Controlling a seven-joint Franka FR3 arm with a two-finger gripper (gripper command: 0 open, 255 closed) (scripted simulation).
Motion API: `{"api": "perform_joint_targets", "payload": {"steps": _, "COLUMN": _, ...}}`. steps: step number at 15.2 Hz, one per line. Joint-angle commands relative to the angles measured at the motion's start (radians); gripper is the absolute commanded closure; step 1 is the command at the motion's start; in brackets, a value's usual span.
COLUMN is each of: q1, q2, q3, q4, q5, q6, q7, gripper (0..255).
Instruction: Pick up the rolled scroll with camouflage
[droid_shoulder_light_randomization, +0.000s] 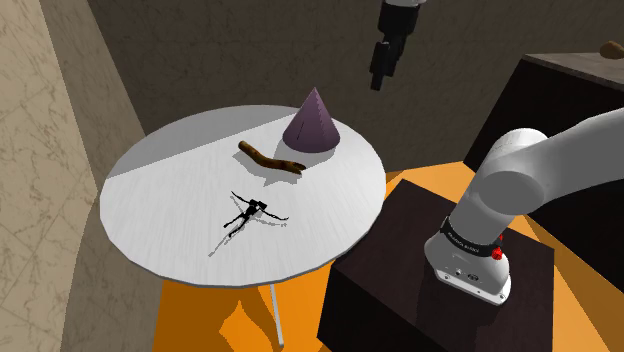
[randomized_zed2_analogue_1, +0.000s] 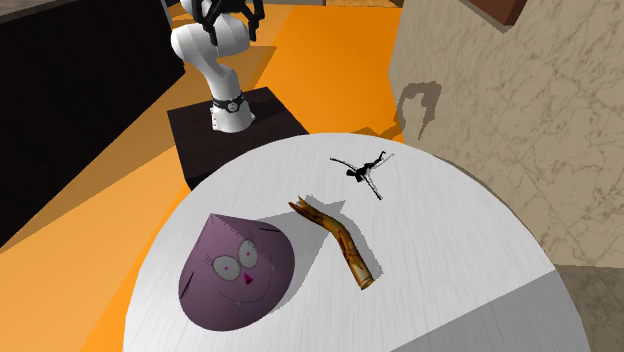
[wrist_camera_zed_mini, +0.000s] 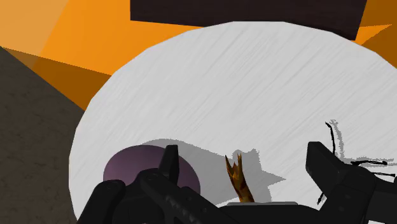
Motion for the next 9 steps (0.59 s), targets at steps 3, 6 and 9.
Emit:
{"api": "perform_joint_targets", "payload": {"steps": 3, "q1": 0.001, "q2": 0.055, "q3": 0.013, "q4": -0.011, "q5": 0.002, "q6": 0.064, "q7": 0.017, "gripper": 0}}
{"api": "perform_joint_targets", "payload": {"steps": 6, "q1": 0.001, "q2": 0.146, "q3": 0.031, "q4": -0.016, "q5": 0.002, "q6": 0.157, "q7": 0.042, "gripper": 0}}
{"api": "perform_joint_targets", "payload": {"steps": 9, "q1": -0.001, "q2": 0.245, "q3": 0.05, "q4": -0.008, "q5": -0.002, "q6": 0.246, "q7": 0.069, "gripper": 0}}
